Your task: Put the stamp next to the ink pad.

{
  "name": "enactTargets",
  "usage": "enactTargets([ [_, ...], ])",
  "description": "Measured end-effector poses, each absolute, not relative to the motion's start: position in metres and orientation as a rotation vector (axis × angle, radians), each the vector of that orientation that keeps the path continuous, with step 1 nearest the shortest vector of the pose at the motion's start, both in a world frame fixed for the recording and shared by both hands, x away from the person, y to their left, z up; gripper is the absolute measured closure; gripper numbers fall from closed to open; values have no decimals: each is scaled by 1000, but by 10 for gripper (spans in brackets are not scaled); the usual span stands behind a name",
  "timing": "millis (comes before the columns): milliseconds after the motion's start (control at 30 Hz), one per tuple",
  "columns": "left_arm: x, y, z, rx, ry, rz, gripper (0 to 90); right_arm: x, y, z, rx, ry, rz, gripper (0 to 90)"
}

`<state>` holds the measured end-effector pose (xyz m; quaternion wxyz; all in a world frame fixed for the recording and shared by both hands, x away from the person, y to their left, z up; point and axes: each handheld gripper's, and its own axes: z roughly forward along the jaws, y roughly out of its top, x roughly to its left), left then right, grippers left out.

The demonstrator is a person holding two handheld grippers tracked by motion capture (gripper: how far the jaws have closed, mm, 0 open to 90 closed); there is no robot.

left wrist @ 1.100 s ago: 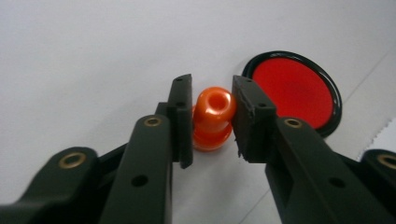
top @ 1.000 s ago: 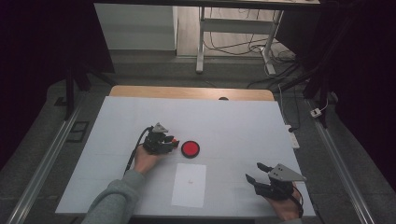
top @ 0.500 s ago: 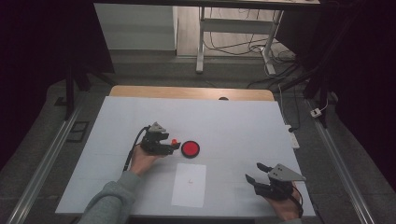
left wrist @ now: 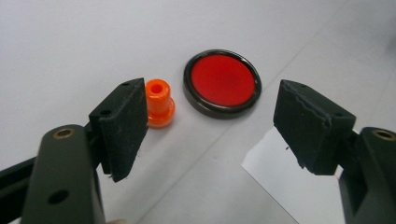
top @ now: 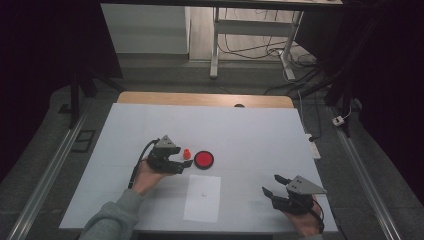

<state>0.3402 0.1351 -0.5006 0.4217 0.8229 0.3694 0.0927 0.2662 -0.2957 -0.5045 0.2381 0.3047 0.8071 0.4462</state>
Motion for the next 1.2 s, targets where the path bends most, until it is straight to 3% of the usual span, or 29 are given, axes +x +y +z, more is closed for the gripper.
enactTargets([
  [400, 308, 151, -489, 2038, 865, 250, 264, 266, -295, -504, 834, 2213, 1220, 356],
  [1200, 238, 200, -503, 1983, 881, 317, 269, 265, -291, -503, 807, 2226, 1247, 354],
])
